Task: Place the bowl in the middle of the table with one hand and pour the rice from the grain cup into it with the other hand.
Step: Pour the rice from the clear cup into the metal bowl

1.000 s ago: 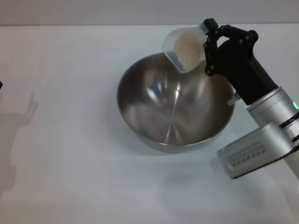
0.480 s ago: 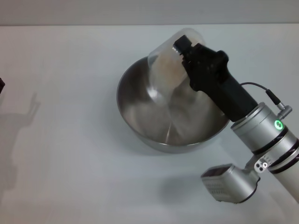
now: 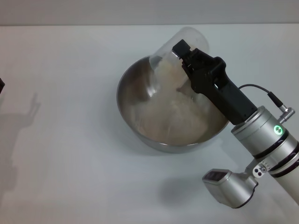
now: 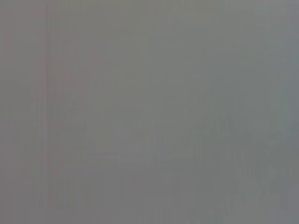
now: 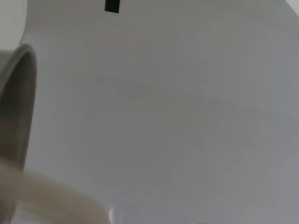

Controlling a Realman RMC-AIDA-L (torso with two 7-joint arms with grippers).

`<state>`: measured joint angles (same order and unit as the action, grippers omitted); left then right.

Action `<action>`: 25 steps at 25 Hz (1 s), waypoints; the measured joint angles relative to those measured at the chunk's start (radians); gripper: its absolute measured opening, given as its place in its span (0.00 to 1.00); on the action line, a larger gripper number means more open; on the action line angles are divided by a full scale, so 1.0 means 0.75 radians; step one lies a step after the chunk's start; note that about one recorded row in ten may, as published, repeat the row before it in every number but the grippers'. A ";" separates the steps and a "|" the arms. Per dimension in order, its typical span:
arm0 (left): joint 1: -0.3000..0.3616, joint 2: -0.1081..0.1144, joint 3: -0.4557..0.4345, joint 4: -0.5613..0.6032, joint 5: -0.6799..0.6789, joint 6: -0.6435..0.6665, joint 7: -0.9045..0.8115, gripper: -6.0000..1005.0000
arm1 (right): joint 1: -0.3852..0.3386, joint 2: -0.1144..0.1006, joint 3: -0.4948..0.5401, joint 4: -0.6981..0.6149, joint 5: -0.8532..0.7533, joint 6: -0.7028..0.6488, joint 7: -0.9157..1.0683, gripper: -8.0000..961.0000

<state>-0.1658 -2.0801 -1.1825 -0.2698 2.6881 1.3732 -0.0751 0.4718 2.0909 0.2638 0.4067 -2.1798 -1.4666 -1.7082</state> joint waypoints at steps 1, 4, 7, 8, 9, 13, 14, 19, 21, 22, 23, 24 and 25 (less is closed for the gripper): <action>0.000 0.000 0.001 0.000 -0.001 0.000 0.000 0.86 | -0.004 0.000 0.000 0.000 0.000 0.000 -0.009 0.01; 0.000 0.000 0.005 -0.002 -0.001 0.001 0.000 0.86 | -0.012 0.000 0.000 0.002 -0.002 0.000 -0.030 0.01; 0.000 0.000 0.011 -0.002 -0.001 0.003 0.000 0.86 | -0.020 0.000 0.002 0.002 -0.002 -0.002 -0.052 0.01; 0.000 0.000 0.014 -0.003 -0.001 0.004 0.000 0.86 | -0.023 0.000 0.003 0.001 -0.002 -0.002 -0.064 0.01; 0.000 0.000 0.018 -0.004 -0.001 0.004 0.000 0.86 | -0.025 0.000 0.003 0.000 -0.002 -0.002 -0.077 0.01; 0.000 0.000 0.018 -0.005 -0.001 0.005 0.000 0.86 | -0.034 0.000 0.004 -0.001 -0.002 -0.002 -0.155 0.01; 0.000 0.000 0.019 -0.005 -0.001 0.005 0.000 0.86 | -0.036 0.000 0.004 -0.001 -0.002 -0.002 -0.180 0.01; 0.005 0.000 0.033 -0.019 -0.001 0.006 0.000 0.86 | -0.045 0.000 0.004 0.002 -0.002 0.003 -0.323 0.01; 0.006 0.000 0.035 -0.019 -0.001 0.006 0.000 0.86 | -0.047 0.000 0.003 0.003 0.000 0.007 -0.380 0.01; 0.006 0.000 0.036 -0.019 -0.001 0.006 0.000 0.86 | -0.048 0.000 0.002 0.004 0.000 0.007 -0.406 0.01; 0.006 0.000 0.037 -0.020 -0.001 0.006 0.000 0.86 | -0.048 0.000 0.001 0.004 0.000 0.007 -0.429 0.01; 0.006 0.000 0.037 -0.020 -0.001 0.006 0.000 0.86 | -0.049 0.001 0.000 0.005 0.000 0.008 -0.447 0.01; 0.006 0.000 0.037 -0.021 -0.001 0.006 0.000 0.86 | -0.050 0.001 -0.001 0.005 -0.001 0.009 -0.466 0.01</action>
<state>-0.1612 -2.0800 -1.1547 -0.2853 2.6875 1.3780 -0.0752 0.4342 2.0917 0.2631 0.4104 -2.1805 -1.4595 -2.0574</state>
